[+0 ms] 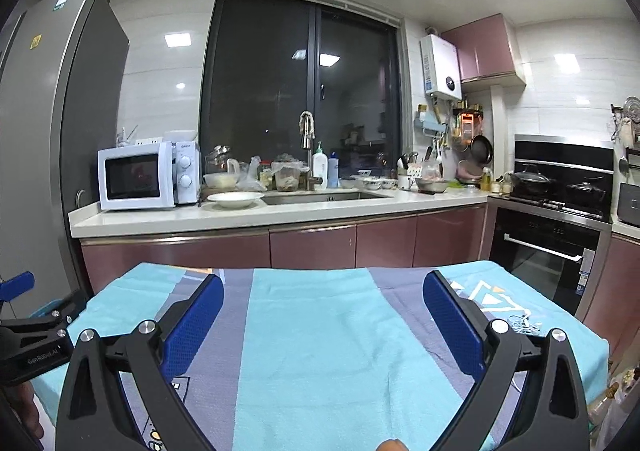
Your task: Collect trash
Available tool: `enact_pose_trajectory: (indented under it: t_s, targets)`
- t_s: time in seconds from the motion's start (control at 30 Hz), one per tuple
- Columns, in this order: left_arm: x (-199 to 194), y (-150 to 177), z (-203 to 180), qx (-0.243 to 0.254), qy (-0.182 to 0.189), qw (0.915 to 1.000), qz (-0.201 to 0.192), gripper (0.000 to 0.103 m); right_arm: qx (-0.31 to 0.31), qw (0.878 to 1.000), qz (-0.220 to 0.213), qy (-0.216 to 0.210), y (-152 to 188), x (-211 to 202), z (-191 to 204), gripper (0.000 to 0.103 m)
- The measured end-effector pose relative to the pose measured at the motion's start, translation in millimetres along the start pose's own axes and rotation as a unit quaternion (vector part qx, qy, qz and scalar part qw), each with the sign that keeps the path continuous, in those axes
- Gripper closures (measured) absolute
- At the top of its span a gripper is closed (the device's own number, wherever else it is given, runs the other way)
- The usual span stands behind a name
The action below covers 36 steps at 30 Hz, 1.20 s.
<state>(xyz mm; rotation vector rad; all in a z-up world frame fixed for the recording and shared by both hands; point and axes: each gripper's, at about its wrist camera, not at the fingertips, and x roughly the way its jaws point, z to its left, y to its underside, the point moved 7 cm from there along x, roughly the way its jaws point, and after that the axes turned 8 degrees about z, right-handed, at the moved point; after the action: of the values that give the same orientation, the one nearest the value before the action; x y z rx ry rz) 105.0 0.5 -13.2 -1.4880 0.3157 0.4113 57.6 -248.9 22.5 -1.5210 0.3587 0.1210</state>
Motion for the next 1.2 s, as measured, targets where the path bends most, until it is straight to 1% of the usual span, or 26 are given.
enact_pose_trajectory:
  t_s: [0.13,0.27,0.47,0.67,0.87,1.2]
  targets:
    - [-1.2,2.4,-0.7,0.002,0.006,1.0,0.003,0.005,0.0,1.0,-0.012,0.006,0.4,-9.7,-2.0,0.006]
    - [-3.7,5.6,0.5,0.001,0.01,0.9999,0.002,0.005,0.006,1.0,-0.014,0.009,2.4,-12.5,-5.3,0.006]
    - [-9.7,9.2,3.1,-0.001,0.012,0.9999,-0.003,0.005,0.011,1.0,-0.013,0.015,3.7,-12.8,-10.0,0.006]
    - [-15.3,5.7,9.0,-0.007,0.013,0.9998,-0.011,0.005,0.013,1.0,-0.014,0.017,3.2,-15.3,-13.4,0.006]
    - [-17.1,5.8,13.5,-0.01,0.014,0.9998,-0.012,0.005,0.012,1.0,-0.017,0.016,1.6,-17.3,-12.2,0.006]
    - [-18.7,3.1,14.4,-0.009,0.017,0.9997,-0.014,0.005,0.013,1.0,-0.011,0.017,2.0,-14.9,-13.2,0.006]
